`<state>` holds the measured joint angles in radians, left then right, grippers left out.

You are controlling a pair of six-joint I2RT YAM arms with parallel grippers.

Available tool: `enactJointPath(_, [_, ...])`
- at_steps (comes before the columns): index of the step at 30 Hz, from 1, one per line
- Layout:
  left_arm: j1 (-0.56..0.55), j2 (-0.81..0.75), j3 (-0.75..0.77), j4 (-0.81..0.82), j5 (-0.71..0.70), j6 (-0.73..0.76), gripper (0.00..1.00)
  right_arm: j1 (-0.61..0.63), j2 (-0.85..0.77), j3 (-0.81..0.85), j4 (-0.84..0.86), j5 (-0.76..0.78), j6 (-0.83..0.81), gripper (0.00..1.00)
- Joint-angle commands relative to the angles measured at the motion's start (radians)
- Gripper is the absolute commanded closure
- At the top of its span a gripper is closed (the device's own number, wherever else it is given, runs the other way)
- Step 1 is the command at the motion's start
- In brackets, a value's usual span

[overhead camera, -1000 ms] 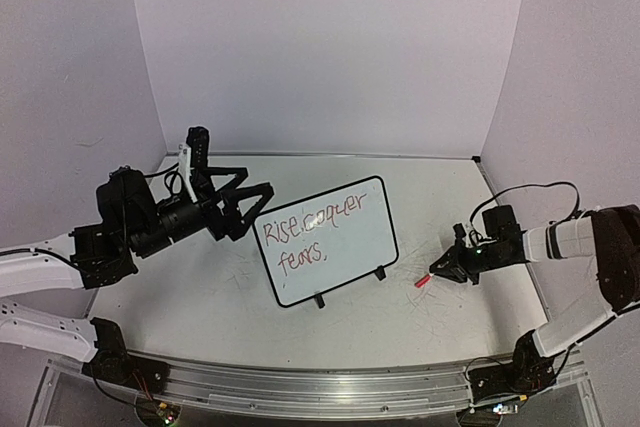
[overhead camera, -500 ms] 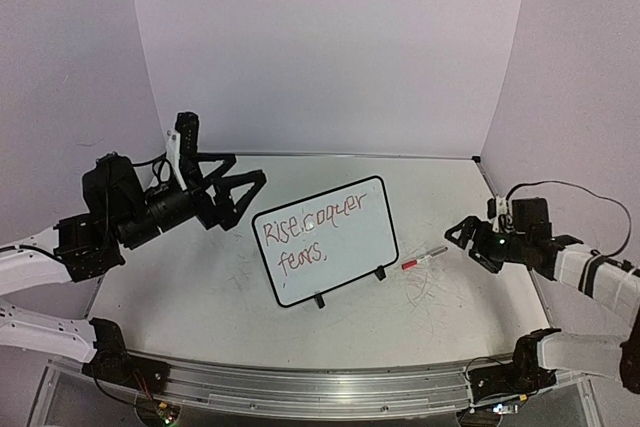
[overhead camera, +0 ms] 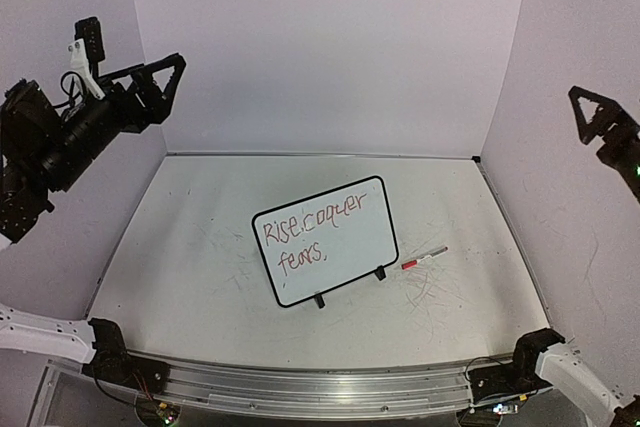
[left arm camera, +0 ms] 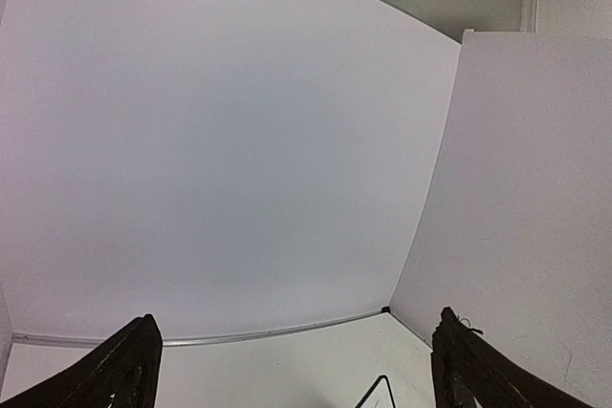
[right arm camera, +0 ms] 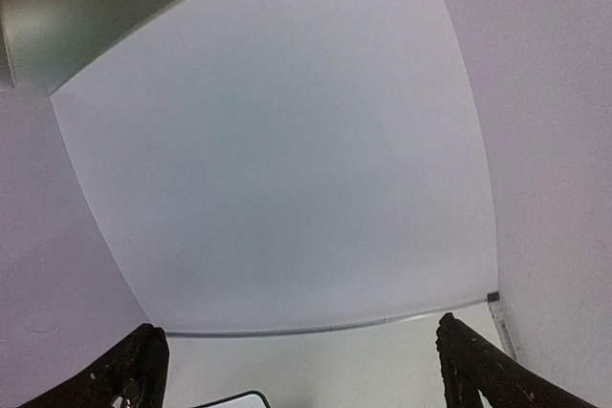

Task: Write a sentence on the whiteboard
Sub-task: Reset both arms

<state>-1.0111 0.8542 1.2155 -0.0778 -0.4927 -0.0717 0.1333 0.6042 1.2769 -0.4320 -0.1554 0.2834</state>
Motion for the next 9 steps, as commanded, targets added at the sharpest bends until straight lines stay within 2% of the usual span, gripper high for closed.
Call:
enactJointPath(1, [0.002,-0.026,0.042,-0.039,-0.091,0.046,0.01,-0.002,-0.012,0.050,-0.058,0.029,-0.087,0.02])
enactJointPath(5, [0.002,-0.042,0.048,-0.048,-0.115,0.056,0.01,-0.002,-0.028,0.076,-0.058,0.043,-0.093,0.02])
enactJointPath(9, [0.001,-0.051,0.046,-0.053,-0.119,0.045,0.01,-0.002,-0.079,0.007,0.010,0.058,-0.056,0.02])
